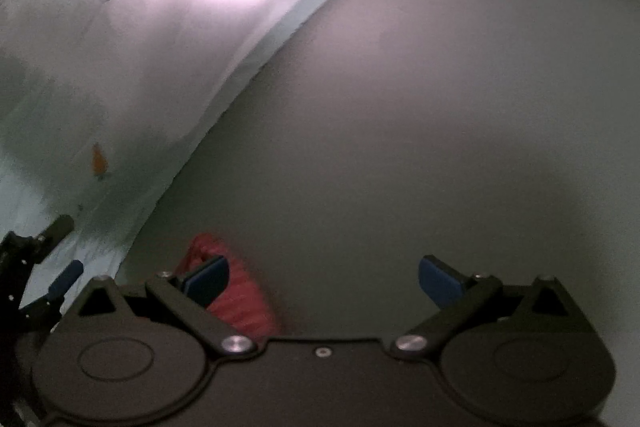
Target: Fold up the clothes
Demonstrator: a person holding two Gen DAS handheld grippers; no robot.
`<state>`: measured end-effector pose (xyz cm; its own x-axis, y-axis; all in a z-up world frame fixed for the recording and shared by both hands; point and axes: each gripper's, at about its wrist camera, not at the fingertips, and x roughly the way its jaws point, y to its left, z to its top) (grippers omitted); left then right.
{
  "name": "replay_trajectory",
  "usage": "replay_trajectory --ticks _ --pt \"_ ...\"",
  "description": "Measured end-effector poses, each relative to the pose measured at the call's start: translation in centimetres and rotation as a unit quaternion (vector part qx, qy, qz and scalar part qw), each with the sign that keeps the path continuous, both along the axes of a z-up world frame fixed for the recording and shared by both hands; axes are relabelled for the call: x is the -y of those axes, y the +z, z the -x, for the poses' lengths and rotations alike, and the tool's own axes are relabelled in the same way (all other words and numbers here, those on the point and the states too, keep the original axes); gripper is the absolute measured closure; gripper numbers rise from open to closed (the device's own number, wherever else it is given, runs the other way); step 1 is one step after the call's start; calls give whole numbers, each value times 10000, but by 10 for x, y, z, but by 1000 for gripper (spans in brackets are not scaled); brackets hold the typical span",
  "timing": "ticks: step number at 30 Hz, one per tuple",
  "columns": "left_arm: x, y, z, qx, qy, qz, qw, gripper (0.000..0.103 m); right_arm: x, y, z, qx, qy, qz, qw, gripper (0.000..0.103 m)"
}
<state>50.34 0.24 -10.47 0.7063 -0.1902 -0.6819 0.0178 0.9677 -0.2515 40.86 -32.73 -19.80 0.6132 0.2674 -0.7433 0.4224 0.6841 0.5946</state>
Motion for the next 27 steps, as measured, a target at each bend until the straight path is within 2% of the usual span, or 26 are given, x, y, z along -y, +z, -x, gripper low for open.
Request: replay_trajectory --ticks 3,5,8,11,13,14,15,16,17,18,19,20,23,25,27 --pt "-29 -20 19 -385 438 -280 9979 25 -14 -4 -2 56 406 -107 9991 10" --pt "-48 -34 32 -641 729 -467 9942 25 -25 -8 -7 93 707 -178 9973 19" --pt "-76 -54 52 -1023 1162 -744 9851 25 -45 -10 -23 107 1161 21 9932 25" --pt "-105 -74 71 -1400 1591 -1019 9720 27 -63 -15 -44 115 1618 307 9863 25" --pt "-113 -89 76 -1569 1672 -996 9683 35 -75 -23 -59 -4 1953 475 9796 25" --pt "-114 -96 76 -1611 1660 -953 9682 47 -81 -28 -67 -93 2114 533 9759 31" --pt "-115 -102 75 -1664 1659 -846 9683 66 -82 -32 -68 -184 2280 538 9720 37" --pt "-117 -107 75 -1668 1697 -689 9688 73 -82 -36 -69 -258 2411 483 9689 56" --pt "-118 -108 75 -1638 1749 -520 9695 91 -80 -35 -70 -236 2408 401 9695 79" --pt "-121 -105 75 -1623 1787 -331 9699 99 -77 -32 -71 -170 2345 314 9715 90" --pt "-124 -101 76 -1584 1905 -167 9687 99 -74 -30 -72 -103 2283 226 9733 98" --pt "-128 -95 79 -1510 2015 -80 9677 99 -67 -21 -71 59 2132 255 9767 100" --pt "-144 -73 93 -1291 2216 -87 9665 99 -35 19 -68 641 1525 1014 9810 100" --pt "-156 -67 101 -1285 2424 -164 9615 98 -14 33 -68 752 1161 1555 9781 100" --pt "-163 -63 111 -1314 2647 -390 9546 89 2 42 -66 718 837 2201 9692 93"
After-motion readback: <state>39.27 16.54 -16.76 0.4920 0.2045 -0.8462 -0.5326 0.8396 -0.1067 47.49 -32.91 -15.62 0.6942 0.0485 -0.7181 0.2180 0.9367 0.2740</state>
